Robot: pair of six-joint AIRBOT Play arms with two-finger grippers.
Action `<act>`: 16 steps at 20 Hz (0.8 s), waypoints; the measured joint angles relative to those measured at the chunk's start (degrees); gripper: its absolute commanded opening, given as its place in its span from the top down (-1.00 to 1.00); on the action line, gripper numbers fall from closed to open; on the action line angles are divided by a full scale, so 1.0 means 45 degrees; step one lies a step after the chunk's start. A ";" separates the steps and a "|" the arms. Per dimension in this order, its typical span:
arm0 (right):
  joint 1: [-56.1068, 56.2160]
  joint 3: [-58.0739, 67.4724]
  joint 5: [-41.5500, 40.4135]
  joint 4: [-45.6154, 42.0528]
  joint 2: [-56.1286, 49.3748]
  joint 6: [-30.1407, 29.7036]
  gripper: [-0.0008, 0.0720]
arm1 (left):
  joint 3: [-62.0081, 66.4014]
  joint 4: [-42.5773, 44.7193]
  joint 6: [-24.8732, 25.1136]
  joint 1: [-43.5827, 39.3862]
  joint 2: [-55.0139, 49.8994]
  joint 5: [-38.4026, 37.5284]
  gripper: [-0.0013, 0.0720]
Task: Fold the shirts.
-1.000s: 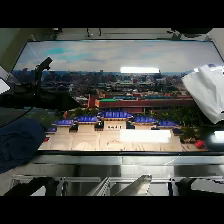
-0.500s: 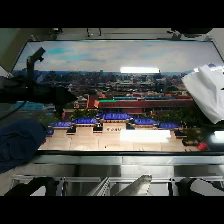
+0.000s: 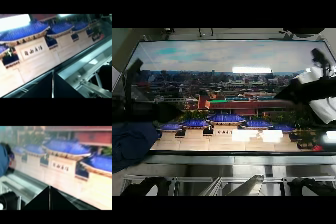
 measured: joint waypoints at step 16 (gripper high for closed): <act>0.3497 -0.5081 -0.3167 0.0486 0.2453 -0.0432 0.94 | -0.4478 -0.0005 -0.1491 0.0010 0.4303 -0.0141 0.93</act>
